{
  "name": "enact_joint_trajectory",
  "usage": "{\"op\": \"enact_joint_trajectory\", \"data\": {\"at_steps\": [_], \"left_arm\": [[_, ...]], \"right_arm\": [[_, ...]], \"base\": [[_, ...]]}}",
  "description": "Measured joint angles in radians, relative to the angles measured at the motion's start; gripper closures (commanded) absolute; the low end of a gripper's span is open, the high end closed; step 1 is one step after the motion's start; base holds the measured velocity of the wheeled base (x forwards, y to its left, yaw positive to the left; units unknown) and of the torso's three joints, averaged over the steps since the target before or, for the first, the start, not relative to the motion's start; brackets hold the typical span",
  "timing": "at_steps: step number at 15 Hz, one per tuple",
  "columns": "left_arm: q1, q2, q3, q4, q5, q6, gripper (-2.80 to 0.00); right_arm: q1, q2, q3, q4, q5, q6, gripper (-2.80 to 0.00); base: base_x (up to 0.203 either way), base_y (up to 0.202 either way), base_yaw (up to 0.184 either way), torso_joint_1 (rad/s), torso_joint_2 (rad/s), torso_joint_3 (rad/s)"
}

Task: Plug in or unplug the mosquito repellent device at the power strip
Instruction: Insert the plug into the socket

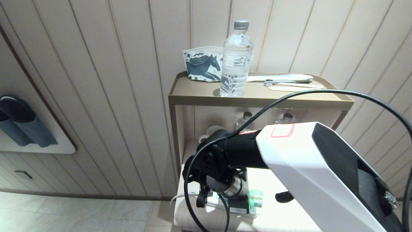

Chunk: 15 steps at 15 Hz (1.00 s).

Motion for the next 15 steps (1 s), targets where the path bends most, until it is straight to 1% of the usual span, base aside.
{"op": "enact_joint_trajectory", "data": {"at_steps": [5,7,15], "left_arm": [[0.000,0.000,0.000,0.000,0.000,0.000,0.00],[0.000,0.000,0.000,0.000,0.000,0.000,0.00],[0.000,0.000,0.000,0.000,0.000,0.000,0.00]], "right_arm": [[-0.001,-0.013,0.001,0.039,0.000,0.078,0.00],[-0.001,-0.010,0.001,0.054,0.001,0.085,0.00],[0.000,0.013,0.001,0.026,0.000,0.079,0.00]], "base": [[0.000,0.000,0.000,0.000,0.00,0.000],[0.000,0.000,0.000,0.000,0.00,0.000],[0.000,0.000,0.000,0.000,0.00,0.000]]}}
